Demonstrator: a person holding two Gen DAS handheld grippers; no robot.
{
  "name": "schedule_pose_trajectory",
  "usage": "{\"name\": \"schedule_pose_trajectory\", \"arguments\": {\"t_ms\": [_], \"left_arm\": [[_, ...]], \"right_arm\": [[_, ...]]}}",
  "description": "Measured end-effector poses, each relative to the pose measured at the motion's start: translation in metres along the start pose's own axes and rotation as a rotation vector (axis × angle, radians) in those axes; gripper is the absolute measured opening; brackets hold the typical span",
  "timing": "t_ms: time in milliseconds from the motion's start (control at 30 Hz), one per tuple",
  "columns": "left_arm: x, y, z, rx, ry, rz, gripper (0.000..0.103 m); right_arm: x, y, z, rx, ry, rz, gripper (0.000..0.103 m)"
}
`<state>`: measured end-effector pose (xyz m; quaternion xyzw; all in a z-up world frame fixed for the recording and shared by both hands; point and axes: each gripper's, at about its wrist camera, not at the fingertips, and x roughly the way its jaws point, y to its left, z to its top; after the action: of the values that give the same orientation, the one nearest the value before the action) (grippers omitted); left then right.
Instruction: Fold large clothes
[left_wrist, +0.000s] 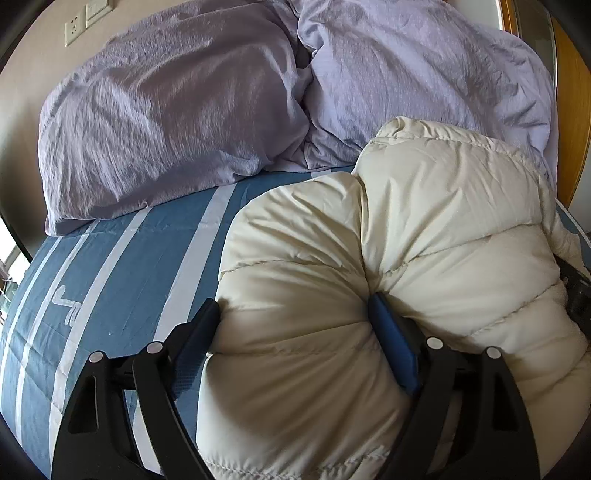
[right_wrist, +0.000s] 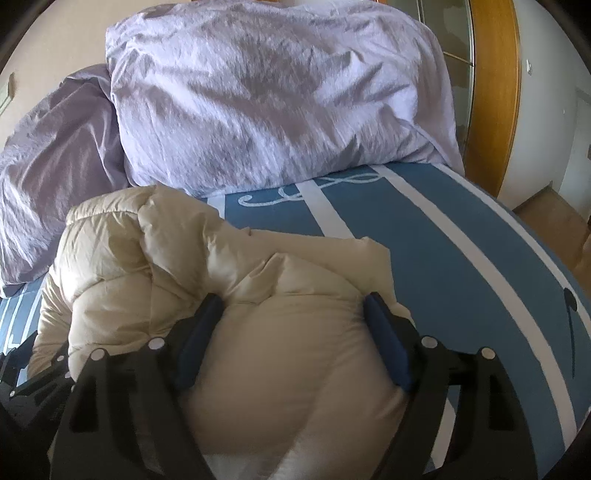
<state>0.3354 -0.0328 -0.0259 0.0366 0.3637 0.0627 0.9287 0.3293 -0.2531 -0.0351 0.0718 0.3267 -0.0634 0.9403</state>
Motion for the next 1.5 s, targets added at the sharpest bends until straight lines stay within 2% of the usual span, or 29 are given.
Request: {"name": "schedule_pose_trajectory", "arguments": {"t_ms": [400, 1167, 1267, 1367, 1500], "left_arm": [[0.003, 0.0, 0.0, 0.004, 0.009, 0.012, 0.086], [0.008, 0.006, 0.003, -0.042, 0.029, -0.024, 0.088], [0.007, 0.007, 0.003, -0.046, 0.031, -0.02, 0.089], [-0.001, 0.011, 0.002, -0.04, 0.038, -0.025, 0.089], [-0.025, 0.033, -0.003, -0.075, 0.041, -0.107, 0.089]], "right_arm": [[0.015, -0.002, -0.002, 0.014, 0.079, 0.002, 0.084], [0.026, -0.001, 0.0, 0.045, 0.126, 0.024, 0.088], [0.025, -0.003, -0.001, 0.061, 0.124, 0.042, 0.089], [0.021, -0.014, 0.001, 0.09, 0.153, 0.097, 0.091], [-0.005, -0.04, -0.002, 0.141, 0.161, 0.155, 0.095]]}}
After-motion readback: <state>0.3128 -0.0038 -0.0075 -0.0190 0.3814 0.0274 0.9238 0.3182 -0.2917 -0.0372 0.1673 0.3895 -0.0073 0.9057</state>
